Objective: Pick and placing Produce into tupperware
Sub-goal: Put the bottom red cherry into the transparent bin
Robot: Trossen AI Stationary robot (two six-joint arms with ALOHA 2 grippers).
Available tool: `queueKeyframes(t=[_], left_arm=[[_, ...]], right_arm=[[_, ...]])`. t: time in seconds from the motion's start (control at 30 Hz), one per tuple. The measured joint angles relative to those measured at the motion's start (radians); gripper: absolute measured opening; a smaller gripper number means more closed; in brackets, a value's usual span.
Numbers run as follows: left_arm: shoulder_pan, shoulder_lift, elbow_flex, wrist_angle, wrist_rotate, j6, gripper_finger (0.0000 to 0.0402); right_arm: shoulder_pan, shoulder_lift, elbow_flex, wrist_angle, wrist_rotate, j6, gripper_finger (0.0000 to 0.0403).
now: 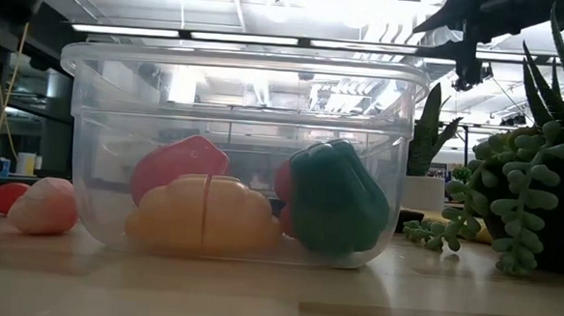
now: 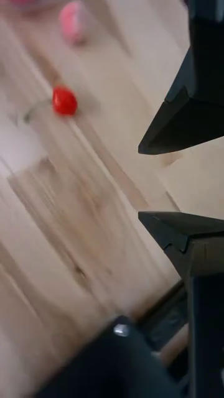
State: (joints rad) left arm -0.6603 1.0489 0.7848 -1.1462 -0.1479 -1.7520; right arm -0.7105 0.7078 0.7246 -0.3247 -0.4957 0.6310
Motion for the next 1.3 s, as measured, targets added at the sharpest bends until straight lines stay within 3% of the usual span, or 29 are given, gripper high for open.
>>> queueKeyframes(t=[0.13,0.23,0.37,0.67,0.97,1.17,1.3], left_arm=[[-0.021,0.012,-0.021,0.007,-0.018,-0.187,0.0147],[-0.02,0.032,-0.022,0.074,-0.088,-0.216,0.0147],[-0.02,0.087,-0.022,0.209,-0.196,-0.155,0.0147],[-0.02,0.248,-0.022,0.362,-0.188,0.004,0.0147],[-0.02,0.308,-0.021,0.431,-0.186,0.086,0.0153],[-0.036,0.322,-0.02,0.511,-0.402,0.133,0.0187],[-0.059,0.323,-0.021,0.466,-0.466,0.095,0.0197]], right_arm=[[0.0,0.0,0.0,0.0,0.028,-0.006,0.0171],[0.0,0.0,0.0,0.0,0.025,-0.008,0.0171],[0.0,0.0,0.0,-0.007,0.018,-0.026,0.0171],[0.0,0.0,0.0,-0.053,-0.016,-0.11,0.0171],[0.0,-0.001,0.0,-0.06,-0.062,-0.142,0.0171],[0.0,-0.001,0.0,-0.068,-0.066,-0.158,0.0171],[0.0,-0.001,0.0,-0.074,-0.087,-0.147,0.0171]])
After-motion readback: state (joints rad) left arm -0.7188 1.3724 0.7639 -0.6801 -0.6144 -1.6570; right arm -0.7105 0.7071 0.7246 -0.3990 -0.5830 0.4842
